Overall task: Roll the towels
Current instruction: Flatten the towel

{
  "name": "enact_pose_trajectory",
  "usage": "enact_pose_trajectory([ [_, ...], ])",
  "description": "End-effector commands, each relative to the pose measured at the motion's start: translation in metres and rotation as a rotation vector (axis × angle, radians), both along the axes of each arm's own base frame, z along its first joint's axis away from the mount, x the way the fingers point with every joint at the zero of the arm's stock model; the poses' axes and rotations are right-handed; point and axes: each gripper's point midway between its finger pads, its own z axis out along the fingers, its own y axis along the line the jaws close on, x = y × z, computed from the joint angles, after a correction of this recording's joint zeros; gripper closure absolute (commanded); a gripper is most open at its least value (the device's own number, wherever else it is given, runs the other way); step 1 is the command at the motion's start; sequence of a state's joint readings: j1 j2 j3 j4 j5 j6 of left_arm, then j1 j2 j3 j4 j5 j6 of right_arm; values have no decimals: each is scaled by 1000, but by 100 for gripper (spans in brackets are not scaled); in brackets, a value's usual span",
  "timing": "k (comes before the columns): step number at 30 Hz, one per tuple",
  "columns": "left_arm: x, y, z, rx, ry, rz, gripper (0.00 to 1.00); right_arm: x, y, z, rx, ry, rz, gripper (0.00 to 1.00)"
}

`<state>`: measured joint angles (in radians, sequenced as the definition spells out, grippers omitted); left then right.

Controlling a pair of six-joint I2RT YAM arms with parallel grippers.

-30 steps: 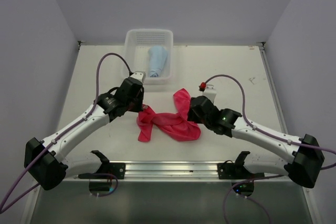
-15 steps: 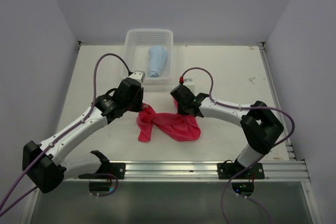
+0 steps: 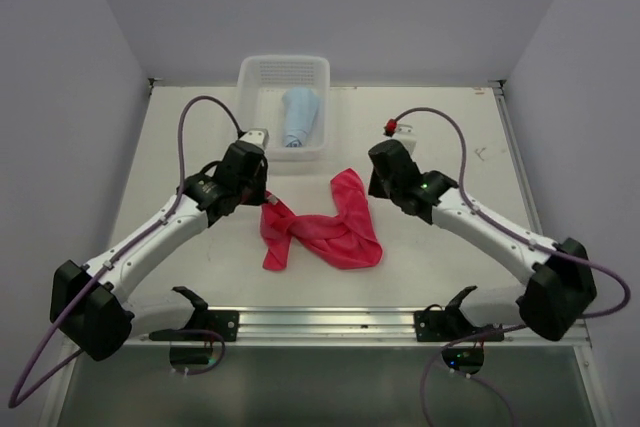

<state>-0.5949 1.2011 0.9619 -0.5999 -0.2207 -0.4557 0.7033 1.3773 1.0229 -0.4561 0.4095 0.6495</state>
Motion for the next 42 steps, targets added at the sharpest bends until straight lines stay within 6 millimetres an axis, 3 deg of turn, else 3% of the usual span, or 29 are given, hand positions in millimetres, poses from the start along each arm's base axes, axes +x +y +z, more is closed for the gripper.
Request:
enact_pose_trajectory([
  [1, 28, 10, 37, -56, -105, 47, 100, -11, -43, 39, -9, -89, -72, 100],
  [3, 33, 16, 47, -64, -125, 54, 100, -24, -56, 43, 9, -103, -86, 100],
  [5, 34, 13, 52, -85, -138, 36, 100, -32, -55, 34, 29, -81, -51, 100],
  [7, 34, 1, 53, -127, -137, -13, 100, -29, -34, 29, 92, -84, 28, 74],
  [9, 31, -4, 44, -139, -113, -30, 100, -31, -7, 12, 141, -13, 132, 51],
  [12, 26, -8, 36, -156, -87, -53, 100, -20, 27, 2, 220, 24, 210, 48],
  [14, 23, -7, 30, -153, -81, -55, 100, -14, 39, -1, 235, 43, 234, 48],
  [15, 22, -6, 29, -151, -80, -54, 100, -12, 44, -18, 214, 87, 238, 48],
  [18, 20, -5, 25, -145, -73, -55, 100, -6, 58, -30, 192, 120, 265, 48],
  [19, 19, -5, 23, -145, -69, -56, 100, -6, 62, -47, 179, 157, 267, 48],
  [23, 19, -5, 19, -144, -63, -60, 100, -6, 69, -75, 188, 209, 264, 48],
  [35, 18, -6, 12, -139, -54, -73, 100, 0, 72, -81, 134, 194, 260, 49],
  [38, 19, -7, 10, -140, -51, -73, 100, -4, 68, -98, 73, 236, 255, 59],
  [39, 19, -7, 10, -141, -53, -73, 100, -7, 67, -104, 54, 254, 254, 68],
  [42, 19, -6, 8, -136, -50, -69, 100, -12, 60, -112, 27, 274, 246, 79],
])
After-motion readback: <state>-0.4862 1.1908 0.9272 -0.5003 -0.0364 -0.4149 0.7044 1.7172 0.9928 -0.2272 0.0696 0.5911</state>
